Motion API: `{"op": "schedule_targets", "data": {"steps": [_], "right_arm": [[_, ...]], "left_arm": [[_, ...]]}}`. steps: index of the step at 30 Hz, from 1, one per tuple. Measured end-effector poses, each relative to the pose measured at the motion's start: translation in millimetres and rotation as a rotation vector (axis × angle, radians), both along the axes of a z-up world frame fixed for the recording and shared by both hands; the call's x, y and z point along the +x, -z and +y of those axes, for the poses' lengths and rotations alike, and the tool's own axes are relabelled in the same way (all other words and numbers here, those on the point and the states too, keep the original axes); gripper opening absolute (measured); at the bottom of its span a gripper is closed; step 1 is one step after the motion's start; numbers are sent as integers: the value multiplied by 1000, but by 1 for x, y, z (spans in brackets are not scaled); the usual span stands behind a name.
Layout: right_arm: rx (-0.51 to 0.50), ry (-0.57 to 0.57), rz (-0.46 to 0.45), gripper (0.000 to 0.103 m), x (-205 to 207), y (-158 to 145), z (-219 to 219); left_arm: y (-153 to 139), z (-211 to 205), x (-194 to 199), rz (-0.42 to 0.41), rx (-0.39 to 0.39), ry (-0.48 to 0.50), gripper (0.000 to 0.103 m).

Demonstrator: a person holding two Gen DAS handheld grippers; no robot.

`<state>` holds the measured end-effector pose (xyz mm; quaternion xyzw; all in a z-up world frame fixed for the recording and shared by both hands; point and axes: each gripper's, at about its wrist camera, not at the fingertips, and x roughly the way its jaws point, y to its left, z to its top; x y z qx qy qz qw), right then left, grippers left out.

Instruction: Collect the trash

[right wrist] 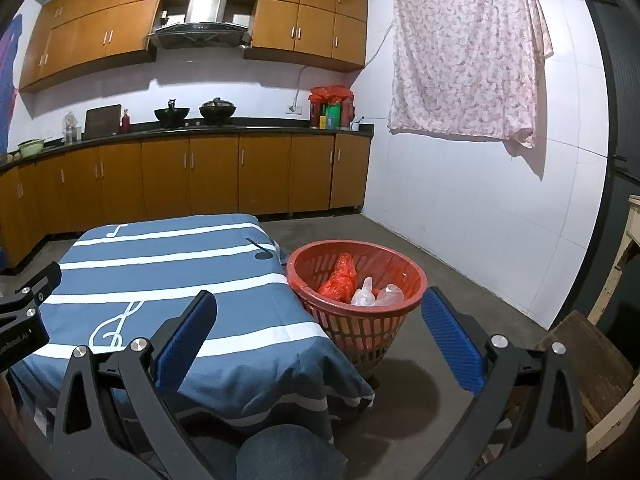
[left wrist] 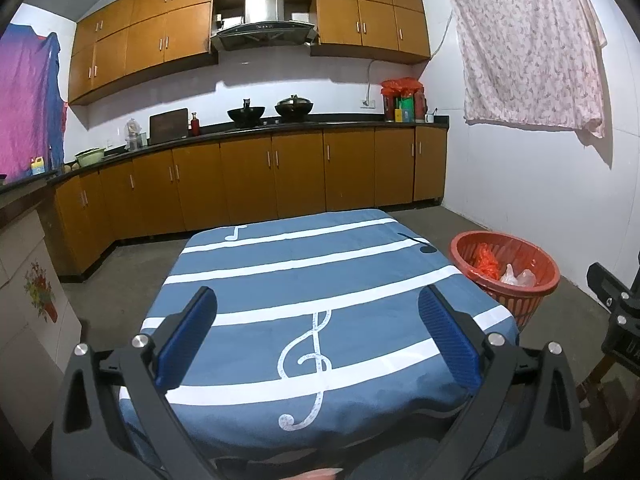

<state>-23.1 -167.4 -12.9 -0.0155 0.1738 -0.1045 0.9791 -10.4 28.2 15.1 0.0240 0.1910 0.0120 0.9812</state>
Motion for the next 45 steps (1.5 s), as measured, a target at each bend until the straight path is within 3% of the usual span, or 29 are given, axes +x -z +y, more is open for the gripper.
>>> {"op": "schedule_targets", "data": {"steps": [45], "right_arm": [[23,18,16,101,-1,4,-2]], "left_arm": [[6,-1,-2,28,-13,11,99]]}}
